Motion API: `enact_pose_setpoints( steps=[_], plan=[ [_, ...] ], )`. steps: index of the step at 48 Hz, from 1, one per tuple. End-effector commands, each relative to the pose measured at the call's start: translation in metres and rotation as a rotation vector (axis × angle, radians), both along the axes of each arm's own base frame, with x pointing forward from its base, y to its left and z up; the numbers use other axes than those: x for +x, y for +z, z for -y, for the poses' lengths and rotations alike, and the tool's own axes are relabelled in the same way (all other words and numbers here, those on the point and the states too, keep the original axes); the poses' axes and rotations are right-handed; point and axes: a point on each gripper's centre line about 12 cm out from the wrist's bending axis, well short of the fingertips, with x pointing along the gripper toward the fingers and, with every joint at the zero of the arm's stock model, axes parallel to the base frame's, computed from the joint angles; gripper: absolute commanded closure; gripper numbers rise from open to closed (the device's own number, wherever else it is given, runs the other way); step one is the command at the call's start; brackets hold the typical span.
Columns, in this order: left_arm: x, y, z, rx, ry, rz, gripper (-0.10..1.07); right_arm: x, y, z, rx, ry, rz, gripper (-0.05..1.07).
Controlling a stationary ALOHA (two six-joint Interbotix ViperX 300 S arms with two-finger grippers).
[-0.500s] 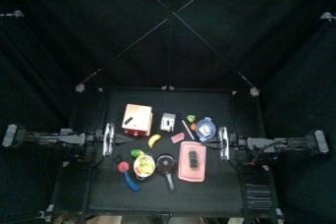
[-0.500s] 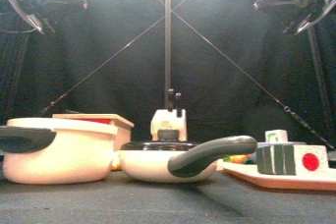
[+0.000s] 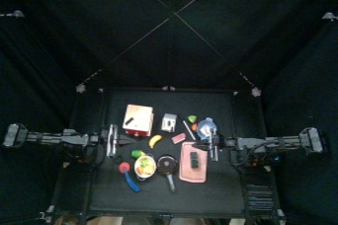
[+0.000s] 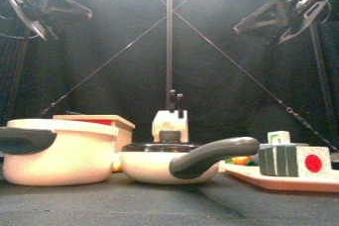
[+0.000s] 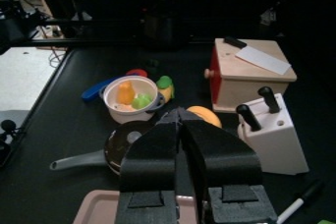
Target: Grab pairing knife
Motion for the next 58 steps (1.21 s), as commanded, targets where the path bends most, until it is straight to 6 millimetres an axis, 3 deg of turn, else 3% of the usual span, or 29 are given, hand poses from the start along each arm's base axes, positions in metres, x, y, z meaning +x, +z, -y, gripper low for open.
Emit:
enact_pose_setpoints(
  steps=[1, 22, 36, 49, 58],
  plan=[
    [0.006, 0.005, 0.000, -0.003, 0.001, 0.008, 0.91, 0.005, 0.012, 0.002, 0.002, -0.007, 0.029, 1.01],
    [0.022, -0.001, -0.002, 0.004, 0.012, 0.009, 0.66, 0.008, 0.009, 0.019, -0.002, -0.070, 0.047, 1.00],
    [0.035, -0.004, -0.016, 0.004, 0.067, 0.015, 0.62, 0.026, 0.002, 0.030, -0.014, -0.099, 0.022, 1.00],
    [0.052, -0.007, -0.043, 0.000, 0.169, 0.001, 0.63, 0.047, -0.008, 0.038, -0.042, -0.101, -0.031, 1.00],
    [0.067, -0.015, -0.058, -0.005, 0.216, 0.005, 0.64, 0.064, -0.021, 0.042, -0.080, -0.084, -0.083, 0.90]
  ],
)
